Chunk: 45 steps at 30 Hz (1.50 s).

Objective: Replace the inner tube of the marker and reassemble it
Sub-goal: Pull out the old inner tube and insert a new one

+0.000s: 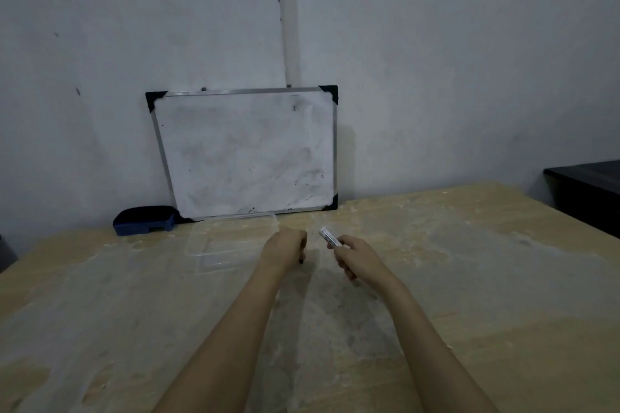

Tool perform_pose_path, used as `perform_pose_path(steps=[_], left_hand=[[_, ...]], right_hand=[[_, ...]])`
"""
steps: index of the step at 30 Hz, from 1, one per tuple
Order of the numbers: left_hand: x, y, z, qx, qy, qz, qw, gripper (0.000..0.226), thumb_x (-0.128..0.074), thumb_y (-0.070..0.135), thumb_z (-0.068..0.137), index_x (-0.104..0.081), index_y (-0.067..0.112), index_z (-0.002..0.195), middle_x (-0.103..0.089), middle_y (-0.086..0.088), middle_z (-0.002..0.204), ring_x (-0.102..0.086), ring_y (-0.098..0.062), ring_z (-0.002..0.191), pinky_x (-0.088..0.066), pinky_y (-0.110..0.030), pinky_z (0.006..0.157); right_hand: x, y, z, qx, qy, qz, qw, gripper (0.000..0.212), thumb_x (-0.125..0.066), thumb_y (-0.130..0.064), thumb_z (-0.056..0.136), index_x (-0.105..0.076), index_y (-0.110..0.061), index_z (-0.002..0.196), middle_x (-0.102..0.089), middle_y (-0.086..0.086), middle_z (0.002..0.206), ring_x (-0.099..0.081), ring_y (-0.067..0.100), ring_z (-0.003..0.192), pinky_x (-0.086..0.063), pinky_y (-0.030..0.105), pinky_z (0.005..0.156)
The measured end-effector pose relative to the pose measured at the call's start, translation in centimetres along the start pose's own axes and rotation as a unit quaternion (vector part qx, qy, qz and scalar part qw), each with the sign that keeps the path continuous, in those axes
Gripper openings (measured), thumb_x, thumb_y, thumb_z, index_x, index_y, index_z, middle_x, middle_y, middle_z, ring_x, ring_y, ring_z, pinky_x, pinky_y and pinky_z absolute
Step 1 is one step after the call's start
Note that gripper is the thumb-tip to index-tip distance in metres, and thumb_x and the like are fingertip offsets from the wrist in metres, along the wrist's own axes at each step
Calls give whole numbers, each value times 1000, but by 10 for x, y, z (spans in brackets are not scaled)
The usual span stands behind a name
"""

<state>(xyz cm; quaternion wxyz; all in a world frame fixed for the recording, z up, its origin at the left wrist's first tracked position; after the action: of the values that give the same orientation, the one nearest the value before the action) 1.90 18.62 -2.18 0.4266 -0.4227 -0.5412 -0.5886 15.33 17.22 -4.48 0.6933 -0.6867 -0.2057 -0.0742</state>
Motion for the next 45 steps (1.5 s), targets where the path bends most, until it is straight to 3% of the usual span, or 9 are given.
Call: perform_pose_path(steps=[4,26,31,35,37,39,41,43,45], left_hand=[[3,4,0,-7,-5,4,1000,24,-49,2,88,-59,4,110,-68,-16,108,-58,-24,71,-42,-25,60],[-18,4,-7,-47,38,87,994,30,-53,15,88,-56,10,118,-57,-14,122,-49,-29,116,-42,-36,92],[-1,3,-29,-18,170,-119,978,35,-44,9,92,-48,7,127,-50,-12,132,-44,-26,124,-39,-34,100],[-12,-31,-62,147,246,-519,805,21,-43,10,95,-60,4,104,-64,-16,104,-59,-27,98,-45,-33,87],[-35,-37,-74,210,206,-708,642,27,-38,16,96,-58,5,82,-64,-9,75,-60,-18,72,-48,-25,70],[-52,-28,-83,228,142,-829,489,37,-30,25,99,-56,-1,95,-63,-14,82,-60,-20,81,-49,-27,80],[-57,-19,-89,226,89,-872,425,51,-24,31,100,-49,-11,117,-57,-25,114,-55,-31,108,-42,-36,98],[-54,-11,-91,201,57,-905,370,51,-19,26,101,-51,-13,101,-41,-29,139,-46,-38,123,-32,-42,108],[-49,-9,-95,194,64,-924,324,47,-18,19,101,-50,-10,83,-37,-28,141,-54,-38,101,-29,-43,106]], right_hand=[[-8,5,-2,-33,-31,2,999,24,-37,-7,84,-53,-10,102,-45,4,62,-40,17,45,-32,23,45],[2,21,-3,-74,-20,24,997,23,-49,2,86,-45,-8,107,-55,11,83,-56,17,62,-52,28,60],[5,12,-7,-39,-42,-21,998,34,-55,-1,87,-54,-5,120,-48,6,69,-49,17,57,-45,24,53],[7,-8,-17,2,-95,-90,991,31,-61,-7,85,-60,-11,116,-56,3,79,-54,13,62,-44,22,57],[4,-22,-24,16,-128,-98,987,22,-66,-7,81,-61,-10,102,-61,3,80,-56,11,63,-45,20,57],[-4,-39,-32,35,-167,-142,975,16,-69,-6,78,-62,-13,91,-63,5,78,-56,9,60,-44,19,55],[-15,-54,-36,53,-191,-228,953,19,-70,-9,77,-69,-11,95,-65,5,79,-56,6,57,-43,16,53],[-24,-66,-36,63,-190,-293,935,24,-71,-13,76,-72,-8,99,-65,4,75,-58,5,56,-43,18,56],[-29,-75,-34,61,-184,-313,930,23,-71,-14,75,-74,-9,98,-63,0,67,-59,5,54,-46,21,60]])
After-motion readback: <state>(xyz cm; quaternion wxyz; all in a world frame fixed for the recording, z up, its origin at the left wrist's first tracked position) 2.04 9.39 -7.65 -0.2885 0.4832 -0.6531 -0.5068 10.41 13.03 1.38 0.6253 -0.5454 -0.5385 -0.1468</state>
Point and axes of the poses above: each hand's wrist, its own z-axis towards the middle knuckle, its own x-axis out of the back of the hand, y = z × x, the point moved 8 cm from there along z, towards the middle knuckle
